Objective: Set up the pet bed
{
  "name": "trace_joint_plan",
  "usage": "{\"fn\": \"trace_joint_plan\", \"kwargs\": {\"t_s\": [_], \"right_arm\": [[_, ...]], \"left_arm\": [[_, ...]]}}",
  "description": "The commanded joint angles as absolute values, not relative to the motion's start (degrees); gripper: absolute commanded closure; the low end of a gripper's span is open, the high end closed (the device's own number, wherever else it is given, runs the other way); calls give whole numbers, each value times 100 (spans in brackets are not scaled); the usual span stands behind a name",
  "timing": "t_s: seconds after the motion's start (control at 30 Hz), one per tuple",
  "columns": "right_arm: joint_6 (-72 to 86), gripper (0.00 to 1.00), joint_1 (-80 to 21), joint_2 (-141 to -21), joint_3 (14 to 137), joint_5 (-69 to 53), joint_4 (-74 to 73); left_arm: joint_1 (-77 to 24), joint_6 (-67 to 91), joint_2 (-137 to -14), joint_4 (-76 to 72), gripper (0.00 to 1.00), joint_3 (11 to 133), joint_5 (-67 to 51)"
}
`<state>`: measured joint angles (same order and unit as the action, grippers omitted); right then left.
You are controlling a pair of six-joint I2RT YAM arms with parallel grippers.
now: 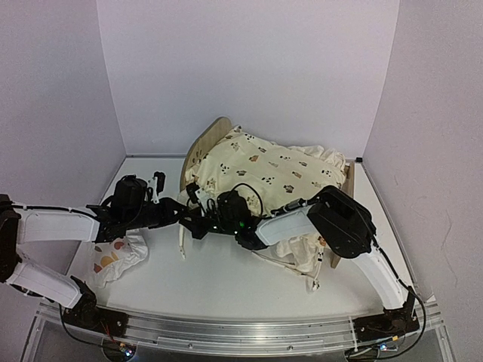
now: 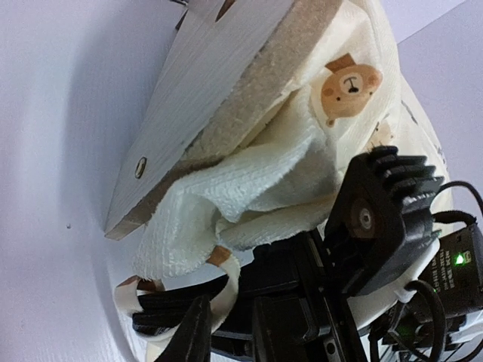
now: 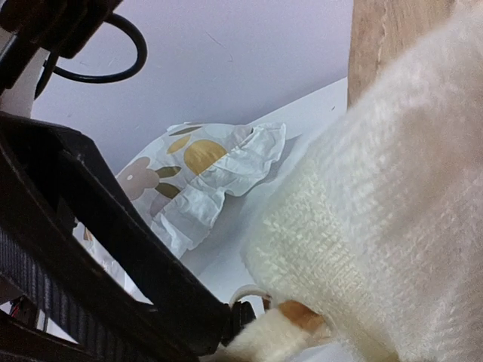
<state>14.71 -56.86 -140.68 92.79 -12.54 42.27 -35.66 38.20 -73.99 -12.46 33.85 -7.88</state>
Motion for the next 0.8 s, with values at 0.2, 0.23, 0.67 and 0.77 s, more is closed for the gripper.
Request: {"fn": "trace_joint_plan", "kwargs": {"t_s": [0.2, 0.23, 0.67, 0.77], "right_arm": [[1794, 100, -5543, -14210, 9342, -1469, 5175], [1833, 100, -5534, -14246, 9358, -1477, 5221], [2090, 100, -5425, -14543, 9623, -1705, 5479], [2081, 100, -5384, -14572, 9605, -1814, 5582]], "left_arm": [[-3541, 3539, -6960, -579, 48, 3954, -616], [-3544, 3494, -6894, -418, 44, 4020, -493], [-3374, 3184, -6501, 1144, 31, 4625, 599], [-3070, 3129, -6929, 1124, 42, 4724, -58]]}}
